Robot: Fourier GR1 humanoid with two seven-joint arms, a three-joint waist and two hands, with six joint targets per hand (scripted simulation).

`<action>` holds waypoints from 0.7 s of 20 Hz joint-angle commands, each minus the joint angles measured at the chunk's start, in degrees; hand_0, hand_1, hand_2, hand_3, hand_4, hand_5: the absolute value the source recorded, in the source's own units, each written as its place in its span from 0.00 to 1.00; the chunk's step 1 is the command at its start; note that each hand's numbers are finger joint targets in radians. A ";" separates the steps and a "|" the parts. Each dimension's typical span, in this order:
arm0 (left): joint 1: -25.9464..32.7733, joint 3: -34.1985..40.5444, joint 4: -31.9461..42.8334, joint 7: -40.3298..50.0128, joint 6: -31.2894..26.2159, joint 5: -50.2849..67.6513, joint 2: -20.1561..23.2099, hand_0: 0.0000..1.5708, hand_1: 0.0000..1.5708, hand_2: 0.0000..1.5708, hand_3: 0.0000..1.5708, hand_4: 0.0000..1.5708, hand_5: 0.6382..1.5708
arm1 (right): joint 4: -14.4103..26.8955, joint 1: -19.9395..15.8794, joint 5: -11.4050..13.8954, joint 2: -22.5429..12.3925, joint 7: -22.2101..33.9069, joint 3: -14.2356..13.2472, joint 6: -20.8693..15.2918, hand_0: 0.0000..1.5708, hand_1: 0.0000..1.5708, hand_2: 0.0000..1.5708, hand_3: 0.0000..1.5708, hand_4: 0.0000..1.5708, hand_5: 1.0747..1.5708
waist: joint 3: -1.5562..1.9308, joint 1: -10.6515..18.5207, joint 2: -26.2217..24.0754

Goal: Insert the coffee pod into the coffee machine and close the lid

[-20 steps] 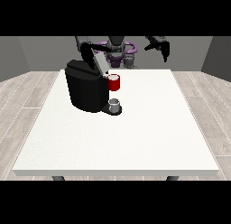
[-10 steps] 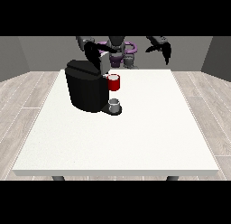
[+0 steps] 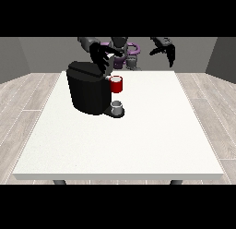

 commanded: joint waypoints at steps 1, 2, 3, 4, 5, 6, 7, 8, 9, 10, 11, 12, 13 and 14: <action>-1.32 -1.90 0.53 0.40 0.67 -0.79 -1.89 0.00 0.00 0.00 0.00 0.20 1.00 | -1.73 -6.12 2.05 3.40 -1.65 4.06 0.20 0.00 0.00 0.00 0.00 0.06 1.00 | -0.65 3.96 0.86; -0.58 -1.66 0.73 -1.31 -0.40 -1.06 -0.35 0.00 0.00 0.00 0.00 0.23 1.00 | -2.44 -5.89 2.45 4.38 -0.60 4.21 -1.23 0.00 0.00 0.00 0.00 0.05 1.00 | -0.67 4.73 0.06; -1.26 -1.83 0.91 1.33 -0.61 -0.55 -0.80 0.00 0.00 0.00 0.00 0.24 1.00 | -2.56 -5.96 2.78 3.87 -0.32 4.58 -0.43 0.00 0.00 0.00 0.00 0.13 1.00 | -0.64 4.95 0.02; -1.53 -2.63 0.08 0.46 -0.19 -1.39 -1.06 0.00 0.00 0.00 0.00 0.21 1.00 | -2.43 -6.80 3.18 2.95 -0.72 4.01 -0.90 0.00 0.00 0.00 0.00 0.14 1.00 | -0.62 6.72 1.47; -1.07 -3.35 0.17 0.28 0.61 -1.63 -2.52 0.00 0.00 0.00 0.00 0.21 1.00 | -2.72 -7.92 3.56 1.32 0.26 3.68 -0.33 0.00 0.00 0.00 0.00 0.19 1.00 | -0.63 7.03 1.33; -2.00 -2.49 0.29 -1.73 -1.14 -0.74 -0.72 0.00 0.00 0.00 0.00 0.21 1.00 | -3.01 -7.47 4.31 2.09 -0.41 3.91 -1.79 0.00 0.00 0.00 0.00 0.17 1.00 | -0.65 7.83 3.19; -1.72 -4.37 -1.17 0.18 -1.00 -1.41 -2.05 0.00 0.00 0.00 0.00 0.21 1.00 | -2.93 -7.86 4.08 0.73 0.00 2.66 -2.02 0.00 0.00 0.00 0.00 0.17 1.00 | -0.57 9.37 2.37; -3.40 -3.03 -0.40 -0.37 -0.92 -0.72 -1.34 0.00 0.00 0.00 0.00 0.23 1.00 | -3.88 -7.48 3.57 1.24 0.80 3.13 -0.80 0.00 0.00 0.00 0.00 0.15 1.00 | -0.60 8.10 3.24; -4.36 -3.36 0.22 -1.07 -0.74 -0.98 -1.72 0.00 0.00 0.00 0.00 0.25 1.00 | -4.83 -8.97 4.76 1.87 2.20 3.75 -2.39 0.00 0.00 0.00 0.00 0.10 1.00 | -0.64 9.25 4.53; -3.59 -2.95 -0.23 -0.31 -0.09 -1.19 -1.55 0.00 0.00 0.00 0.00 0.25 1.00 | -5.64 -7.98 3.45 0.85 2.89 2.62 -1.06 0.00 0.00 0.00 0.00 0.06 1.00 | -0.58 9.32 3.18; -3.51 -4.47 -0.04 -1.71 -0.54 -1.39 -2.75 0.00 0.00 0.00 0.00 0.24 1.00 | -6.07 -9.29 3.43 0.74 4.42 2.40 -1.08 0.00 0.00 0.00 0.00 0.08 1.00 | -0.62 10.41 4.26; -5.30 -2.93 -0.26 0.43 -0.21 -1.07 -1.43 0.00 0.00 0.00 0.00 0.26 1.00 | -7.15 -7.49 4.00 1.25 3.80 3.15 -1.21 0.00 0.00 0.00 0.00 0.06 1.00 | -0.55 10.12 3.91; -3.94 -4.35 -0.37 -1.31 -1.93 -0.89 -1.67 0.00 0.00 0.00 0.00 0.28 1.00 | -7.18 -8.74 4.60 -0.82 5.00 2.30 -1.28 0.00 0.00 0.00 0.00 0.09 1.00 | -0.59 12.42 5.27; -6.02 -3.67 0.04 -1.51 -1.05 -1.26 -1.32 0.00 0.00 0.00 0.00 0.28 1.00 | -8.71 -9.83 4.95 -1.14 6.24 2.72 -0.96 0.00 0.00 0.00 0.00 0.06 1.00 | -0.62 12.17 5.67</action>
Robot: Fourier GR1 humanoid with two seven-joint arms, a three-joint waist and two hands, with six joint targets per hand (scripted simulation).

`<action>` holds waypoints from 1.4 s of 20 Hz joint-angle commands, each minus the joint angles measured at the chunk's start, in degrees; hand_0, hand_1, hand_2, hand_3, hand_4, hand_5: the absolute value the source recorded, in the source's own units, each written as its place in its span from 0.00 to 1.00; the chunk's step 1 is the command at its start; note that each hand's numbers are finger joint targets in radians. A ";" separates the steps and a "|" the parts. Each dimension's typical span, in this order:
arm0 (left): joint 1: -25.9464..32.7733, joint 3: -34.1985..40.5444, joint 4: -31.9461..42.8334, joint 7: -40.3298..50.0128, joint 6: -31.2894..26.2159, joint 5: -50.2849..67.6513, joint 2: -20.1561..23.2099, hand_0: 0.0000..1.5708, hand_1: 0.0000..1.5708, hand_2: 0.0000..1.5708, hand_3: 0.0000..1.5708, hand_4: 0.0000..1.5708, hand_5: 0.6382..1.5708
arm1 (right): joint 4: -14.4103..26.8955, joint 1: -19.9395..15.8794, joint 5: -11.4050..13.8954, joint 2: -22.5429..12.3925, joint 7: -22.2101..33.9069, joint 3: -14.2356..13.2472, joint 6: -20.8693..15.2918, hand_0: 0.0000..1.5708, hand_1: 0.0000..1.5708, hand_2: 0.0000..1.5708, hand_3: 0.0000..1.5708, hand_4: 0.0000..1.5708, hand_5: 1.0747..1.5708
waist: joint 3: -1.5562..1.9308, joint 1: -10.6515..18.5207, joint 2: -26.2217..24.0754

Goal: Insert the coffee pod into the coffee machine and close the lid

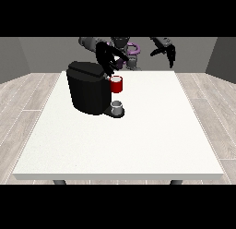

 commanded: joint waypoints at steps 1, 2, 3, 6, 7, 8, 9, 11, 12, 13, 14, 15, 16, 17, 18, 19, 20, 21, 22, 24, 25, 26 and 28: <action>-1.95 -0.35 0.05 0.50 -1.36 0.76 0.20 0.00 0.00 0.00 0.00 0.25 1.00 | -3.31 -6.94 -0.68 4.48 -5.50 3.07 0.61 0.00 0.00 0.00 0.00 0.00 1.00 | -1.72 7.42 1.29; -1.96 -0.94 0.16 -1.12 -0.61 -0.22 -0.20 0.00 0.00 0.00 0.00 0.24 1.00 | -4.30 -6.75 -0.24 3.45 -5.53 3.71 2.05 0.00 0.00 0.00 0.00 0.03 1.00 | -1.73 7.36 2.36; -2.61 -1.92 -0.13 -0.55 -0.35 -0.41 -1.33 0.00 0.00 0.00 0.00 0.25 1.00 | -4.99 -7.16 -0.64 3.77 -5.13 2.81 1.08 0.00 0.00 0.00 0.00 0.00 1.00 | -1.66 8.11 3.00; -4.46 -2.15 0.67 -0.22 -0.91 -0.41 -1.14 0.00 0.00 0.00 0.00 0.27 1.00 | -7.05 -8.19 0.70 2.40 -2.06 2.97 1.49 0.00 0.00 0.00 0.00 0.00 1.00 | -1.71 9.78 3.78; -4.18 -2.08 0.42 -1.13 -2.01 0.29 -0.72 0.00 0.00 0.00 0.00 0.27 1.00 | -7.34 -7.87 -0.37 1.70 -2.41 1.65 2.21 0.00 0.00 0.00 0.00 0.00 1.00 | -1.66 10.61 4.41; -4.64 -1.59 0.27 -0.51 -2.17 0.74 -0.45 0.00 0.00 0.00 0.00 0.28 1.00 | -7.55 -7.86 -0.27 1.09 -1.88 1.42 2.85 0.00 0.00 0.00 0.00 0.00 1.00 | -1.65 11.58 3.75; -5.44 -2.19 0.18 -0.80 -1.92 0.01 -0.56 0.00 0.00 0.00 0.00 0.25 1.00 | -7.38 -7.88 0.45 0.63 -3.39 1.23 2.51 0.00 0.00 0.00 0.00 0.00 1.00 | -1.62 11.97 5.64; -5.99 -2.19 0.53 -0.19 -2.16 0.59 -1.04 0.00 0.00 0.00 0.00 0.23 1.00 | -7.80 -7.93 0.48 0.95 -2.79 0.71 2.39 0.00 0.00 0.00 0.00 0.00 1.00 | -1.63 13.19 5.90; -6.11 -2.61 0.24 -1.48 -1.71 -0.20 -1.06 0.00 0.00 0.00 0.00 0.25 1.00 | -7.84 -8.07 0.18 0.46 -2.26 -0.39 2.12 0.00 0.00 0.00 0.00 0.00 1.00 | -1.63 13.90 6.90; -7.72 -3.33 0.06 -0.07 -2.98 0.22 -1.05 0.00 0.00 0.00 0.00 0.27 1.00 | -6.82 -9.78 0.07 -0.67 -2.25 -1.16 2.23 0.00 0.00 0.00 0.00 0.00 1.00 | -1.61 15.01 7.77; -8.31 -2.97 -0.16 -0.56 -2.29 -0.02 -1.01 0.00 0.00 0.00 0.00 0.27 1.00 | -6.57 -10.61 0.13 -0.98 -2.90 -1.64 1.87 0.00 0.00 0.00 0.00 0.00 1.00 | -1.66 15.48 8.42; -8.51 -4.13 -1.11 -1.03 -1.27 -0.66 -2.50 0.00 0.00 0.00 0.00 0.24 1.00 | -5.79 -11.35 0.00 -0.78 -5.04 -2.02 1.34 0.00 0.00 0.00 0.00 0.00 1.00 | -1.67 15.93 10.26; -8.82 -2.83 -1.04 -0.24 -2.79 0.68 -0.96 0.00 0.00 0.00 0.00 0.23 1.00 | -5.75 -11.79 -1.20 -0.53 -6.59 -2.64 1.88 0.00 0.00 0.00 0.00 0.00 1.00 | -1.68 15.60 10.28; -8.64 -2.61 -2.55 -0.10 -2.91 1.11 -0.74 0.00 0.00 0.00 0.00 0.22 1.00 | -4.66 -9.72 -0.76 1.04 -8.69 -2.08 0.91 0.00 0.00 0.00 0.00 0.00 1.00 | -1.69 15.79 10.33; -10.85 -2.14 -1.55 2.92 -2.47 1.24 -0.91 0.00 0.00 0.00 0.00 0.16 1.00 | -3.70 -12.53 -1.21 1.79 -7.49 -1.84 1.27 0.00 0.00 0.00 0.00 0.00 1.00 | -1.71 14.84 10.15; -8.36 -2.29 -0.52 -0.88 -3.40 1.20 -0.31 0.00 0.00 0.00 0.00 0.00 1.00 | -3.58 -14.67 -1.64 1.19 -6.43 -2.11 2.06 0.00 0.00 0.00 0.00 0.00 1.00 | -1.77 14.95 10.36; -8.83 -1.82 -0.90 0.76 -2.83 1.47 -0.49 0.00 0.00 0.00 0.00 0.14 1.00 | -2.25 -14.39 -0.67 1.79 -8.19 -1.66 1.06 0.00 0.00 0.00 0.00 0.03 1.00 | -1.75 14.10 10.57; -9.10 -1.59 -1.05 1.22 -1.77 1.44 -1.13 0.00 0.00 0.00 0.00 0.13 1.00 | -1.21 -14.75 -0.54 2.20 -8.45 -0.72 2.16 0.00 0.00 0.00 0.00 0.08 1.00 | -1.76 12.99 9.91; -7.61 -1.77 -2.76 3.54 -5.56 3.83 0.18 0.00 0.00 0.00 0.00 0.18 1.00 | 0.08 -13.13 -1.00 2.39 -10.52 -2.03 1.15 0.00 0.00 0.00 0.00 0.06 1.00 | -1.74 14.32 8.56; -10.34 -2.21 -2.32 3.02 -1.98 1.53 -1.28 0.00 0.00 0.00 0.00 0.21 1.00 | 1.73 -17.48 -0.64 2.82 -11.74 -2.25 0.05 0.00 0.00 0.00 0.00 0.00 1.00 | -1.75 13.98 12.15; -9.98 -0.87 -1.91 2.43 -3.17 2.66 0.12 0.00 0.00 0.00 0.00 0.19 1.00 | 1.17 -16.06 0.08 5.15 -12.81 -0.79 -1.17 0.00 0.00 0.00 0.00 0.00 1.00 | -1.76 13.39 11.21; -6.45 -2.16 -2.82 -1.01 -3.57 1.84 -0.04 0.00 0.00 0.00 0.00 0.17 1.00 | 1.84 -16.18 -0.80 3.61 -14.39 -2.15 -0.23 0.00 0.00 0.00 0.00 0.00 1.00 | -1.76 13.40 11.32; -6.37 0.84 -2.05 0.21 -4.23 4.14 1.52 0.00 0.00 0.00 0.00 0.20 1.00 | 1.72 -14.04 -1.53 5.78 -16.79 -0.54 1.49 0.00 0.00 0.00 0.00 0.00 1.00 | -1.75 10.74 9.58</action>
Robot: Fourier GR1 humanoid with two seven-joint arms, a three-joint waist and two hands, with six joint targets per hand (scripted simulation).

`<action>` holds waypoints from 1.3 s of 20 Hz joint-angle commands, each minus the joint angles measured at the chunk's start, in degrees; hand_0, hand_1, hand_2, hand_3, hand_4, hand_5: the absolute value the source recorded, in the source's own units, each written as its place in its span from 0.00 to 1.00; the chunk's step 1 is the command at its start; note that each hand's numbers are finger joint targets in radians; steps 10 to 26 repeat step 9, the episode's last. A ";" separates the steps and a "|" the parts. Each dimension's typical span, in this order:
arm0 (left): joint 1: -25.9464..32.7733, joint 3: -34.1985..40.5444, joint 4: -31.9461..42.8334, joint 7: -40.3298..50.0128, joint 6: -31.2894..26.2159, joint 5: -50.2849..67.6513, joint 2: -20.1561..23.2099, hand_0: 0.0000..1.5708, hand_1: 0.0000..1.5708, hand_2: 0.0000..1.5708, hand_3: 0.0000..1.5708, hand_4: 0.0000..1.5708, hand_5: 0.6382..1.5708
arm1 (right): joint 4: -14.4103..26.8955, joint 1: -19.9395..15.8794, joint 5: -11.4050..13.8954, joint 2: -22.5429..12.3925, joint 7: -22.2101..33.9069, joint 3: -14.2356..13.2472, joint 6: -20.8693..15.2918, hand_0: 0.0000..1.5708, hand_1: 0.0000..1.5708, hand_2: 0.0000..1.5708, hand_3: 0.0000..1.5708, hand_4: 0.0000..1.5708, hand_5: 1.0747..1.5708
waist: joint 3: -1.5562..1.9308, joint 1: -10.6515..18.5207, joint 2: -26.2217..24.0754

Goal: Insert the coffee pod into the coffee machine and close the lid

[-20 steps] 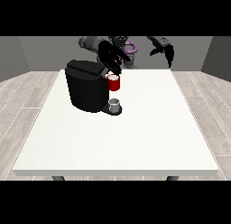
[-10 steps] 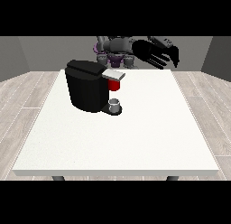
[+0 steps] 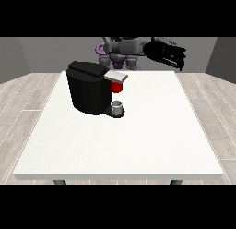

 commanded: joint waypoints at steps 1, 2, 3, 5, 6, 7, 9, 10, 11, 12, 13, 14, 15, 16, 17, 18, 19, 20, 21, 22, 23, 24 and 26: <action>3.73 2.62 2.25 -2.09 -0.49 1.20 1.76 0.00 0.00 0.00 0.00 0.22 1.00 | -0.85 2.12 -0.59 4.91 -3.23 3.09 0.99 0.00 0.00 0.00 0.00 0.00 1.00 | -0.06 -4.18 -3.00; 1.66 3.59 0.09 1.92 -1.79 3.65 2.26 0.00 0.00 0.00 0.00 0.22 1.00 | 0.16 3.69 -0.53 5.03 -6.57 2.86 0.75 0.00 0.00 0.00 0.00 0.00 1.00 | -0.03 -3.88 -3.91; 2.65 1.21 0.65 -0.49 0.96 0.53 -0.02 0.00 0.00 0.00 0.00 0.22 1.00 | 0.62 2.15 0.71 7.09 -6.42 4.34 -0.76 0.00 0.00 0.00 0.00 0.00 1.00 | -0.05 -4.49 -3.21; 3.75 4.51 2.46 -0.34 -0.04 2.73 2.13 0.00 0.00 0.00 0.00 0.21 1.00 | -1.99 6.84 -0.23 11.14 -8.50 6.98 0.38 0.00 0.00 0.00 0.00 0.14 1.00 | -0.05 -8.48 -6.72; 5.73 4.84 3.74 -2.43 1.28 1.17 2.45 0.00 0.00 0.00 0.00 0.16 1.00 | -2.50 5.97 -1.37 10.93 -8.57 6.61 1.68 0.00 0.00 0.00 0.00 0.12 1.00 | -0.05 -10.07 -6.87; 7.38 3.45 2.26 -0.58 -2.46 2.50 3.40 0.00 0.00 0.00 0.00 0.16 1.00 | -1.74 9.20 -0.29 13.15 -10.18 7.47 -0.76 0.00 0.00 0.00 0.00 0.12 1.00 | -0.04 -8.98 -9.02; 9.94 4.16 3.85 -1.87 0.43 1.64 1.95 0.00 0.00 0.00 0.00 0.17 1.00 | -2.35 11.54 -1.48 14.87 -10.30 10.57 -0.06 0.00 0.00 0.00 0.00 0.17 1.00 | -0.05 -11.32 -11.19; 9.94 4.16 3.85 -1.87 0.43 1.64 1.95 0.00 0.00 0.00 0.00 0.17 1.00 | -2.35 11.54 -1.48 14.87 -10.30 10.57 -0.06 0.00 0.00 0.00 0.00 0.17 1.00 | -0.05 -11.32 -11.19; 9.94 4.16 3.85 -1.87 0.43 1.64 1.95 0.00 0.00 0.00 0.00 0.17 1.00 | -2.35 11.54 -1.48 14.87 -10.30 10.57 -0.06 0.00 0.00 0.00 0.00 0.17 1.00 | -0.05 -11.32 -11.19; 9.94 4.16 3.85 -1.87 0.43 1.64 1.95 0.00 0.00 0.00 0.00 0.17 1.00 | -2.35 11.54 -1.48 14.87 -10.30 10.57 -0.06 0.00 0.00 0.00 0.00 0.17 1.00 | -0.05 -11.32 -11.19; 9.94 4.16 3.85 -1.87 0.43 1.64 1.95 0.00 0.00 0.00 0.00 0.17 1.00 | -2.35 11.54 -1.48 14.87 -10.30 10.57 -0.06 0.00 0.00 0.00 0.00 0.17 1.00 | -0.05 -11.32 -11.19; 9.94 4.16 3.85 -1.87 0.43 1.64 1.95 0.00 0.00 0.00 0.00 0.17 1.00 | -2.35 11.54 -1.48 14.87 -10.30 10.57 -0.06 0.00 0.00 0.00 0.00 0.17 1.00 | -0.05 -11.32 -11.19; 9.94 4.16 3.85 -1.87 0.43 1.64 1.95 0.00 0.00 0.00 0.00 0.17 1.00 | -2.35 11.54 -1.48 14.87 -10.30 10.57 -0.06 0.00 0.00 0.00 0.00 0.17 1.00 | -0.05 -11.32 -11.19; 9.94 4.16 3.85 -1.87 0.43 1.64 1.95 0.00 0.00 0.00 0.00 0.17 1.00 | -2.35 11.54 -1.48 14.87 -10.30 10.57 -0.06 0.00 0.00 0.00 0.00 0.17 1.00 | -0.05 -11.32 -11.19; 9.94 4.16 3.85 -1.87 0.43 1.64 1.95 0.00 0.00 0.00 0.00 0.17 1.00 | -2.35 11.54 -1.48 14.87 -10.30 10.57 -0.06 0.00 0.00 0.00 0.00 0.17 1.00 | -0.05 -11.32 -11.19; 9.94 4.16 3.85 -1.87 0.43 1.64 1.95 0.00 0.00 0.00 0.00 0.17 1.00 | -2.35 11.54 -1.48 14.87 -10.30 10.57 -0.06 0.00 0.00 0.00 0.00 0.17 1.00 | -0.05 -11.32 -11.19; 9.94 4.16 3.85 -1.87 0.43 1.64 1.95 0.00 0.00 0.00 0.00 0.17 1.00 | -2.35 11.54 -1.48 14.87 -10.30 10.57 -0.06 0.00 0.00 0.00 0.00 0.17 1.00 | -0.05 -11.32 -11.19; 9.94 4.16 3.85 -1.87 0.43 1.64 1.95 0.00 0.00 0.00 0.00 0.17 1.00 | -2.35 11.54 -1.48 14.87 -10.30 10.57 -0.06 0.00 0.00 0.00 0.00 0.17 1.00 | -0.05 -11.32 -11.19; 9.94 4.16 3.85 -1.87 0.43 1.64 1.95 0.00 0.00 0.00 0.00 0.17 1.00 | -2.35 11.54 -1.48 14.87 -10.30 10.57 -0.06 0.00 0.00 0.00 0.00 0.17 1.00 | -0.05 -11.32 -11.19; 9.94 4.16 3.85 -1.87 0.43 1.64 1.95 0.00 0.00 0.00 0.00 0.17 1.00 | -2.35 11.54 -1.48 14.87 -10.30 10.57 -0.06 0.00 0.00 0.00 0.00 0.17 1.00 | -0.05 -11.32 -11.19; 9.94 4.16 3.85 -1.87 0.43 1.64 1.95 0.00 0.00 0.00 0.00 0.17 1.00 | -2.35 11.54 -1.48 14.87 -10.30 10.57 -0.06 0.00 0.00 0.00 0.00 0.17 1.00 | -0.05 -11.32 -11.19; 9.94 4.16 3.85 -1.87 0.43 1.64 1.95 0.00 0.00 0.00 0.00 0.17 1.00 | -2.35 11.54 -1.48 14.87 -10.30 10.57 -0.06 0.00 0.00 0.00 0.00 0.17 1.00 | -0.05 -11.32 -11.19; 9.94 4.16 3.85 -1.87 0.43 1.64 1.95 0.00 0.00 0.00 0.00 0.17 1.00 | -2.35 11.54 -1.48 14.87 -10.30 10.57 -0.06 0.00 0.00 0.00 0.00 0.17 1.00 | -0.05 -11.32 -11.19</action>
